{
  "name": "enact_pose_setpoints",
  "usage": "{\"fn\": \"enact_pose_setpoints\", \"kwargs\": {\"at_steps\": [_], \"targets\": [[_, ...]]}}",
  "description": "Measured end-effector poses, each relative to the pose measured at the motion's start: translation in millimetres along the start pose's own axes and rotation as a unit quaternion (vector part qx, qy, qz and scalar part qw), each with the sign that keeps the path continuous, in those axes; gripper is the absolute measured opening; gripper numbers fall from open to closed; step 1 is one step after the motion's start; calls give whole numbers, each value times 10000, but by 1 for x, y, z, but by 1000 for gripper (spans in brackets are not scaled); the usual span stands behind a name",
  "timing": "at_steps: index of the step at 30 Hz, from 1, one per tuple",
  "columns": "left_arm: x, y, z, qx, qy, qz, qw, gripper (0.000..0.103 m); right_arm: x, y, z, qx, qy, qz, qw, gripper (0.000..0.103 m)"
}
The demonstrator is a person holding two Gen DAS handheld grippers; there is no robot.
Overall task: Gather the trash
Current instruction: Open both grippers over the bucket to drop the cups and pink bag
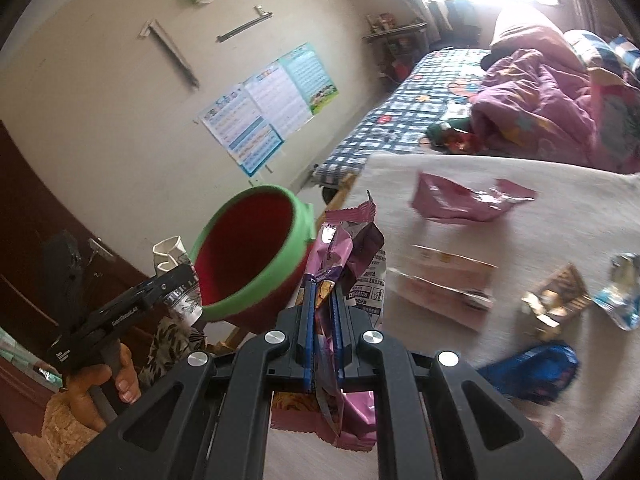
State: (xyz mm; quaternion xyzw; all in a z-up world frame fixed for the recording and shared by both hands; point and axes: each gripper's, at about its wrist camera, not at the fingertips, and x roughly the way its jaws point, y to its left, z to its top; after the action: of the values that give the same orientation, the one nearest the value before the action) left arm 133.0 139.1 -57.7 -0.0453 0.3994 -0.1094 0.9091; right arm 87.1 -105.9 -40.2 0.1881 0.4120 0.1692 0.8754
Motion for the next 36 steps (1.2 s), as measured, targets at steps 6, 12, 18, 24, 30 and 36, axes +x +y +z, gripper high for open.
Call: {"fn": "enact_pose_setpoints", "kwargs": {"at_steps": [6,12,18,24,30,36], "targets": [[16,29,18,38,66,-11,10000,47,34,37,18,-207,56,93,9997,7],[39,56,33,-55,190,9,9998,47,62,65,42,-342,18,175,9993,8],[57,67,35,-30,351,34,9994,47,93,87,61,-345,47,296,9990,8],[65,72,35,-3,456,15,9990,47,120,104,70,-481,61,296,9984,9],[69,80,36,-24,507,57,9987,47,140,108,69,-442,137,291,9985,10],[68,83,38,-91,423,125,9990,69,146,109,71,-397,-18,307,9987,43]]}}
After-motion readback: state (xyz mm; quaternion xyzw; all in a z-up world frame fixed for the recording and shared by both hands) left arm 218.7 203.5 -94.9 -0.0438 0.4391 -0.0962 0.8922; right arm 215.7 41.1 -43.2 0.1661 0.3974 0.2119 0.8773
